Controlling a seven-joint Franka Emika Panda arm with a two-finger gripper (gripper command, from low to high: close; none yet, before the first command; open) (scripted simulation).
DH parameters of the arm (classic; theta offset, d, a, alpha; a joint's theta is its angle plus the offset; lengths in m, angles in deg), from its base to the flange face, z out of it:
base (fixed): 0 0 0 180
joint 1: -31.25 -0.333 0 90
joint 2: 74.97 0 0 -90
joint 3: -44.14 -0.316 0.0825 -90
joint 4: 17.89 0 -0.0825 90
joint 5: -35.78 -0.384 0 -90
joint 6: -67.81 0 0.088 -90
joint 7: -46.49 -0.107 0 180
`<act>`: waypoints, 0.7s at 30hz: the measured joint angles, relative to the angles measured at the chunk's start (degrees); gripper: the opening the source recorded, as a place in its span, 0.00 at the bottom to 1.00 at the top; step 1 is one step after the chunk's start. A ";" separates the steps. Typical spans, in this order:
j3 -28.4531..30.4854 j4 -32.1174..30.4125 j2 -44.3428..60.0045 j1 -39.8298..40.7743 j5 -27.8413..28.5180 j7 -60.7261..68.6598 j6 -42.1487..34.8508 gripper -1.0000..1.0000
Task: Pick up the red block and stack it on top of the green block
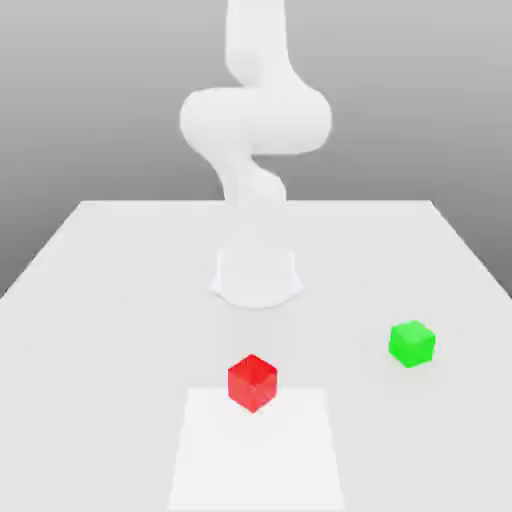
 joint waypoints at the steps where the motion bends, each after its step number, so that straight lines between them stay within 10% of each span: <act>1: -0.07 -1.78 1.76 -0.40 0.83 1.60 1.38 0.50; 21: 11.41 -33.95 32.61 -7.62 4.61 39.21 26.68 0.50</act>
